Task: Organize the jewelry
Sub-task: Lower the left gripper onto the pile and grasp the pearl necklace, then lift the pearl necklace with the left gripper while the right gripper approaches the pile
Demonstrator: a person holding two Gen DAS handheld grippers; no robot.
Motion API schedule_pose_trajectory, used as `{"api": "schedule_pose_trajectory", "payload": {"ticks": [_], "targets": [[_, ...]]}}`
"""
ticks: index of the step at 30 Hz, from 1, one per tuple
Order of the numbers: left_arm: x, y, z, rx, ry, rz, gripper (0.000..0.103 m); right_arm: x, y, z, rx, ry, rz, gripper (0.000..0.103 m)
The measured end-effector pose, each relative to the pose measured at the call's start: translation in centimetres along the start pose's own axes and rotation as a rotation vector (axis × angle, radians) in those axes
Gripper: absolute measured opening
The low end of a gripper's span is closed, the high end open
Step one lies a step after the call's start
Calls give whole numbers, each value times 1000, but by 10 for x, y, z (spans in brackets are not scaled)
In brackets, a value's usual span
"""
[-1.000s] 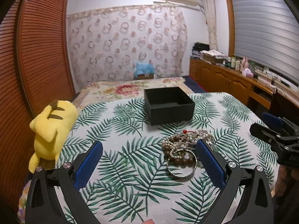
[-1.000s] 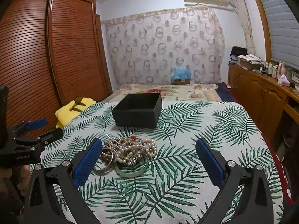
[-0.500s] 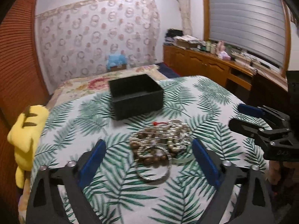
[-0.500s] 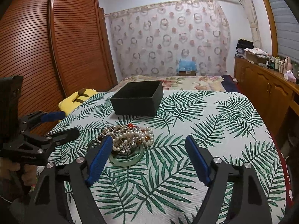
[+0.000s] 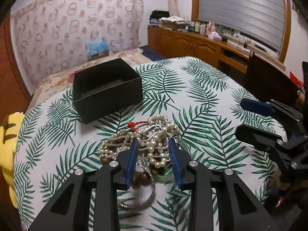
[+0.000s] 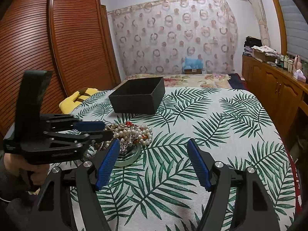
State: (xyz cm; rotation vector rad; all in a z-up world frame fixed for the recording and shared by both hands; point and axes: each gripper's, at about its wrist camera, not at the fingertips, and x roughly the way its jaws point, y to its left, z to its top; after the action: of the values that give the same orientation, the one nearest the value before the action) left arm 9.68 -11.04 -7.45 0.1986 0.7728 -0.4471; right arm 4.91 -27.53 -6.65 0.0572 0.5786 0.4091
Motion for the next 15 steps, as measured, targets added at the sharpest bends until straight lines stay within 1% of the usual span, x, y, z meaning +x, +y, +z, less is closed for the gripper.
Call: {"api": "schedule_pose_trajectory", "payload": {"ticks": [7,9,10,11,13,15], "targets": [[19,-4,3,49,59,22,23,4,-6,-3,23,-4,14,75],[20,-3,5,49,61,33,16,3,-6,-3,23,-4,15,75],[20,-2,6,47,63,33,9,3,-6,-3,24,-5,15,75],[20,0,7,41,65,27,7,3,-6,-3,24,-5,15,75],[20,1,8,34,60,20,7,3,-6,-3,22,-6,12,75],[12,3,10,29,33,17,7,3,-7,-3,23,-7,11,75]]}}
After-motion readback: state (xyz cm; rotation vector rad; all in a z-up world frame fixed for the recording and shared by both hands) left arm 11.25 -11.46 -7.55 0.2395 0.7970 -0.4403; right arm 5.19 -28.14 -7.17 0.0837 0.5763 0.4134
